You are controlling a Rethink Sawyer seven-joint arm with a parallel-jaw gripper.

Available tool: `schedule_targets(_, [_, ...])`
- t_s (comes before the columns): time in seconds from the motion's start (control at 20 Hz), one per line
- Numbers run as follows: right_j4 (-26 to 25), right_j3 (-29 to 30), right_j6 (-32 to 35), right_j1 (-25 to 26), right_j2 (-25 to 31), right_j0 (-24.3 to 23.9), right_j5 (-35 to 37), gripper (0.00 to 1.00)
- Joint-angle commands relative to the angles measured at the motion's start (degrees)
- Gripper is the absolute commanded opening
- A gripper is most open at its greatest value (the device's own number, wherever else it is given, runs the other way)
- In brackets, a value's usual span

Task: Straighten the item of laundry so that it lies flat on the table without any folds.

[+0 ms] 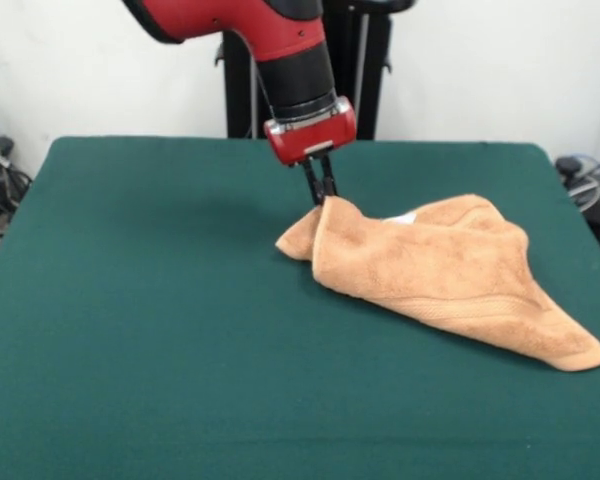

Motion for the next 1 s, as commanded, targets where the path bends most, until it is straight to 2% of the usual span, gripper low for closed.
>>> schedule_targets(0.05, [5.05, -5.0, 8.68, -4.89, -2.61, 2.07, 11.9, 0.0])
schedule_targets(0.45, [4.37, -5.8, 6.21, -5.49, -0.59, -1.15, 16.74, 0.0])
schedule_targets(1.0, [3.28, -8.74, 2.3, -3.33, 3.62, -6.26, 22.32, 0.0])
